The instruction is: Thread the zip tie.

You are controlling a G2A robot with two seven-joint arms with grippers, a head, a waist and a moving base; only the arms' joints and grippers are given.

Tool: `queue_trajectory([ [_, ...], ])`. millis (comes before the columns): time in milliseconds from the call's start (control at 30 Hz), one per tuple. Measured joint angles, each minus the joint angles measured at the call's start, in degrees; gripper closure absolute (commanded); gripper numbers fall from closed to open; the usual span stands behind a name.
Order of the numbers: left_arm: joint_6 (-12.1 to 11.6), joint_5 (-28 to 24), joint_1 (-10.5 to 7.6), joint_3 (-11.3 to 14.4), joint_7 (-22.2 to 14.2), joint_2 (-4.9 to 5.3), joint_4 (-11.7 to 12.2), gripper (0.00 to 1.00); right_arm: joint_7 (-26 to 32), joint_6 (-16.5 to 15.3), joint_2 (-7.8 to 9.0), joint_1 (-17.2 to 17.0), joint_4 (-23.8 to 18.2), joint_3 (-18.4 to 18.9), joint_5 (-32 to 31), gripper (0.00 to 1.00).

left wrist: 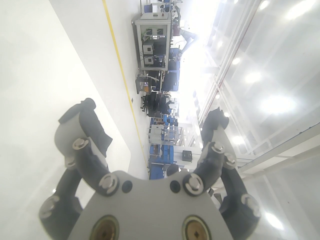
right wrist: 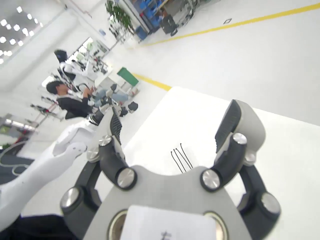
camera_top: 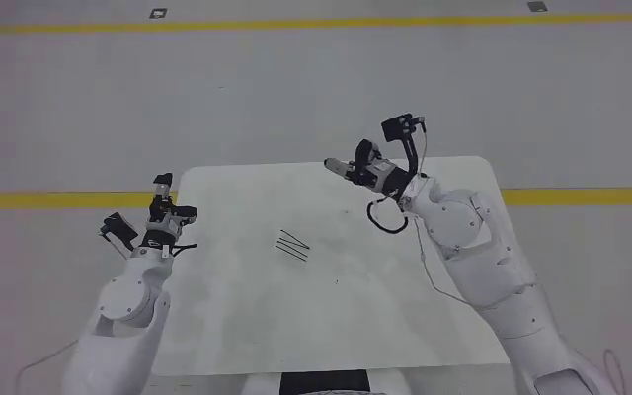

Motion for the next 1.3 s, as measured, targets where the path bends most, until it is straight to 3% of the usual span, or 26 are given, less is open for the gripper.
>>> queue_trajectory([
  [233, 0.00, 0.00, 0.00, 0.00, 0.00, 0.00, 0.00, 0.00, 13.02, -5.08, -2.15, 10.90, 10.62, -10.74, -0.71, 0.00],
  [300, 0.00, 0.00, 0.00, 0.00, 0.00, 0.00, 0.00, 0.00, 14.26, -5.86, -2.44, 12.26, 12.53, -12.01, -0.70, 0.00],
  [733, 0.00, 0.00, 0.00, 0.00, 0.00, 0.00, 0.00, 0.00, 14.36, -6.02, -2.50, 12.42, 12.00, -12.17, -0.89, 0.00],
  [833, 0.00, 0.00, 0.00, 0.00, 0.00, 0.00, 0.00, 0.00, 17.31, -8.92, -3.15, 15.23, 10.02, -15.88, -2.02, 0.00],
  [900, 0.00, 0.00, 0.00, 0.00, 0.00, 0.00, 0.00, 0.00, 19.54, -9.11, -3.77, 17.90, 10.85, -18.70, -1.79, 0.00],
  [1133, 0.00, 0.00, 0.00, 0.00, 0.00, 0.00, 0.00, 0.00, 27.35, -8.99, -8.42, 28.42, 21.24, -30.78, 6.34, 0.00],
  [1300, 0.00, 0.00, 0.00, 0.00, 0.00, 0.00, 0.00, 0.00, 27.32, -8.99, -8.79, 28.83, 22.11, -31.51, 7.25, 0.00],
])
